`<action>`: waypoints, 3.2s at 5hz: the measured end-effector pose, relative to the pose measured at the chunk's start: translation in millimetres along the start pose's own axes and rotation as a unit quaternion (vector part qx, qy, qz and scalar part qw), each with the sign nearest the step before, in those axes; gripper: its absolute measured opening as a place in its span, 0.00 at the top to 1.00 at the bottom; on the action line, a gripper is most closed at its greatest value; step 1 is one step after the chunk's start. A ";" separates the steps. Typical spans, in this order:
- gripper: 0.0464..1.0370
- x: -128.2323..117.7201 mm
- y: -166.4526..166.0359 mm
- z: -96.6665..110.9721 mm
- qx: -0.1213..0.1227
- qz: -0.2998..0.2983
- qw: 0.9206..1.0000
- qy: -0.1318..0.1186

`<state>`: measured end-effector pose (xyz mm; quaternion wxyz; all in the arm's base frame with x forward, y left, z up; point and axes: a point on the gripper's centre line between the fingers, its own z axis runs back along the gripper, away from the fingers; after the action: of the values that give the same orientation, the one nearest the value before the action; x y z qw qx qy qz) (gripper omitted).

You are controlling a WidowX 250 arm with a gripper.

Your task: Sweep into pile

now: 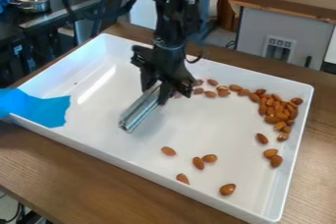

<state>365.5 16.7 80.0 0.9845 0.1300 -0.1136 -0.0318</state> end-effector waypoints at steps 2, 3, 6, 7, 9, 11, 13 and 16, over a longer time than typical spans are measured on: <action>0.67 -17.1 -23.8 6.9 -0.004 -0.021 1.000 0.012; 0.67 -17.3 -38.6 8.2 0.007 -0.018 1.000 0.003; 0.67 -21.5 -79.8 2.1 0.023 0.002 0.999 0.024; 0.67 -28.0 -97.0 7.7 0.015 -0.003 0.999 0.035; 0.67 -44.4 -110.6 18.3 -0.005 -0.002 0.999 0.051; 0.67 -38.4 -133.0 24.0 -0.020 0.075 0.993 0.089; 0.67 -32.8 -148.3 21.7 -0.001 0.154 0.986 0.070; 0.67 10.8 -142.3 10.3 0.012 0.314 0.946 0.078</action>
<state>368.9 -124.1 54.6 0.9488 0.1020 -0.0718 0.2901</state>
